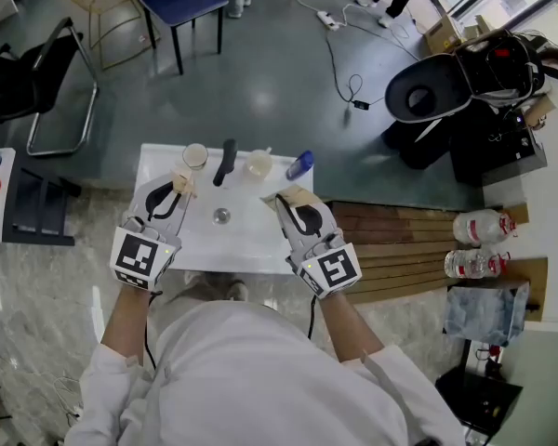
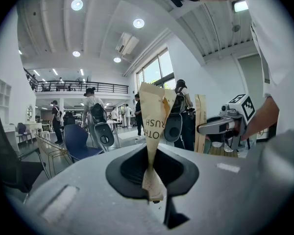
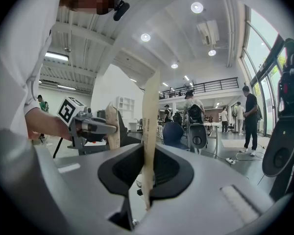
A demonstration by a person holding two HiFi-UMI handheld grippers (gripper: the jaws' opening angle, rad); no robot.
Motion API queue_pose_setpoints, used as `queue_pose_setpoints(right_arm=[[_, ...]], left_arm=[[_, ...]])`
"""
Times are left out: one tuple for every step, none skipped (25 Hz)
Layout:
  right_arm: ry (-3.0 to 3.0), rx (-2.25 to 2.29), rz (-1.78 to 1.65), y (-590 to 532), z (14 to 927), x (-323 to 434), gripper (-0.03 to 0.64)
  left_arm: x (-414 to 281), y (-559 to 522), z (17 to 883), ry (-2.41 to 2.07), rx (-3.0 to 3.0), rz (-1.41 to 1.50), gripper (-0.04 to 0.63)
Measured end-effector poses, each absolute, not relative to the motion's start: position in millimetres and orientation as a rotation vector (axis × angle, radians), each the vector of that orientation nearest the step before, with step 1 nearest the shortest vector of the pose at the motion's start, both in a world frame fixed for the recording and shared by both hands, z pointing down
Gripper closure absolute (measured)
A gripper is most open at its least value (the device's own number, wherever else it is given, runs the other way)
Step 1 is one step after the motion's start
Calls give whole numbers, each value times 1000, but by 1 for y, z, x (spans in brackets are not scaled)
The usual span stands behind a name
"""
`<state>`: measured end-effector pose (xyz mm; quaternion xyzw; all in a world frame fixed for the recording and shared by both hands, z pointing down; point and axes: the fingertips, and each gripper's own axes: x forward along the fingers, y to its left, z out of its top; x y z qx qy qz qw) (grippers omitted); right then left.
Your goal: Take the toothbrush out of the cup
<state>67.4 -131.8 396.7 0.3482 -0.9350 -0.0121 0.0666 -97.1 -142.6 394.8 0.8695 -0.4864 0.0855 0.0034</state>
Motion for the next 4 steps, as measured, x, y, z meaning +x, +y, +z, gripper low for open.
queue_pose_setpoints(right_arm=[[-2818,1049,-36,-132,397,68,574],[-2817,1048,-36,-131,397,68,574],[-2816,1048,-35,-131,397,68,574],[-2814,1047,-34,-130,398,68,574]], left_arm=[[-96,-143,394,-1521,2724,269,568],[-96,-142,394,-1519,2722,269,568],[-96,-142,394,-1519,2721,270,568],[-96,-142,395,-1519,2721,270,568]])
